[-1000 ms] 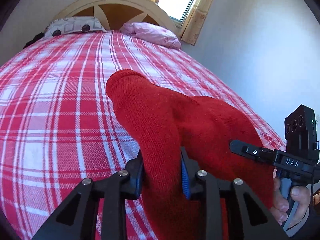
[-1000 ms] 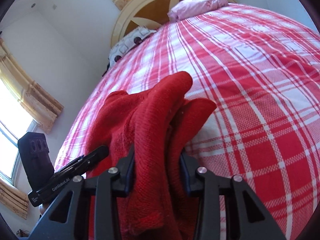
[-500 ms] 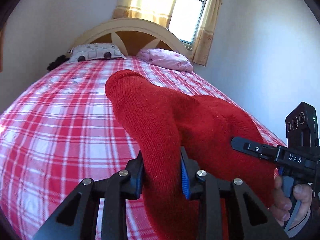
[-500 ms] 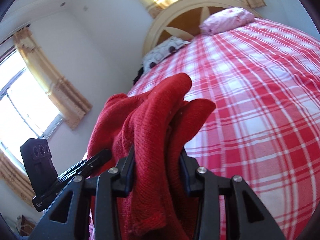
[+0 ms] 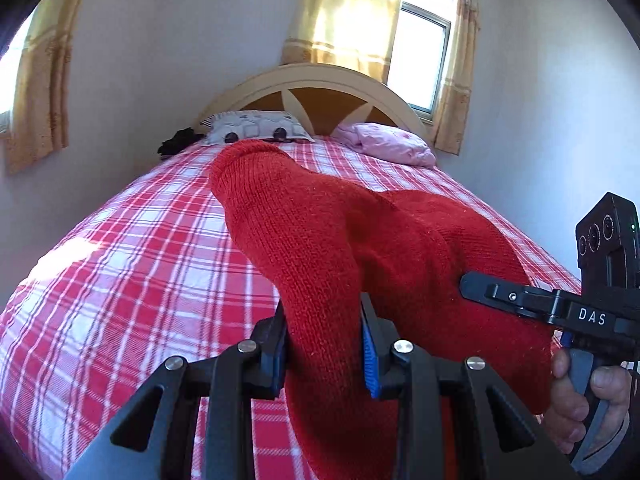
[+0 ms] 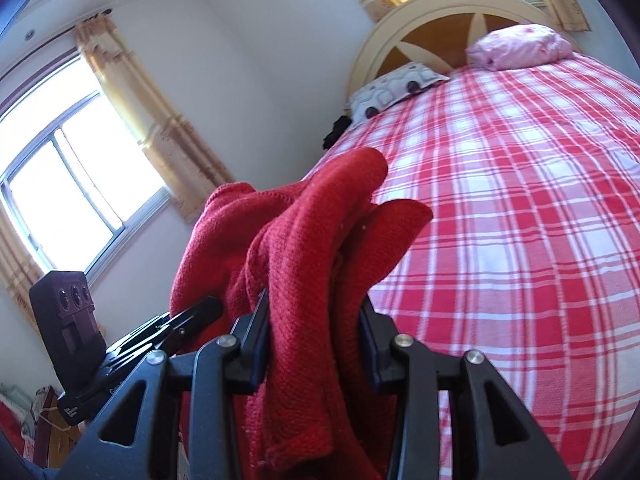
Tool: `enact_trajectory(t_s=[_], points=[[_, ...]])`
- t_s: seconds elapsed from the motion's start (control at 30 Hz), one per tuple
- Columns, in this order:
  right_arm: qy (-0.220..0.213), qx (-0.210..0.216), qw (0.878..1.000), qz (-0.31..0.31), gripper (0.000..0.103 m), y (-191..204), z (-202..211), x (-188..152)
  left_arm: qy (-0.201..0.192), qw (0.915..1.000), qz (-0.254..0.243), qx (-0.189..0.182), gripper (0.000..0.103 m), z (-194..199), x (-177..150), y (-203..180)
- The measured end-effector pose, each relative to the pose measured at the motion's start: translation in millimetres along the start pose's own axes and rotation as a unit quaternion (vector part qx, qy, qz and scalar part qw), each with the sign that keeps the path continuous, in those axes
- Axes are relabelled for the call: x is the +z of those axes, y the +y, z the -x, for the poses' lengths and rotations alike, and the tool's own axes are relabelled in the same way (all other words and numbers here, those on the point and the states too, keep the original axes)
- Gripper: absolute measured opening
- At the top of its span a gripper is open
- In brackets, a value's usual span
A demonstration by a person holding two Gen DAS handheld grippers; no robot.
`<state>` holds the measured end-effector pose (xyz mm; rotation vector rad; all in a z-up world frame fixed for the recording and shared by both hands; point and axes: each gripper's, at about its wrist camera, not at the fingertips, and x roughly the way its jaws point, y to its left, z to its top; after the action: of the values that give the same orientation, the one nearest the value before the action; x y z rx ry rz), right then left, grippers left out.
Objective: Fold small clothes
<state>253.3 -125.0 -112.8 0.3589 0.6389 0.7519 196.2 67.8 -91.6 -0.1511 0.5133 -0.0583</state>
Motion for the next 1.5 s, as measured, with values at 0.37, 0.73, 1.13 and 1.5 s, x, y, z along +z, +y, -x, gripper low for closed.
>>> enact_trajectory(t_s=[0.37,0.73,1.13,1.5], points=[[0.036,0.03,0.998,0.032,0.04,46,-43,-11,-0.007,0.9987,0.034,0.038,0.031,33,-13,53],[0.085,0.045,0.993,0.061,0.04,79,-109,-19,-0.003,0.9935,0.087,0.074,0.031,38,-30,113],[0.129,0.038,0.99,0.051,0.04,80,-167,-26,0.018,0.9901,0.113,0.081,0.031,23,-40,145],[0.155,0.034,0.986,0.049,0.04,77,-196,-32,0.039,0.9873,0.133,0.078,0.031,11,-52,162]])
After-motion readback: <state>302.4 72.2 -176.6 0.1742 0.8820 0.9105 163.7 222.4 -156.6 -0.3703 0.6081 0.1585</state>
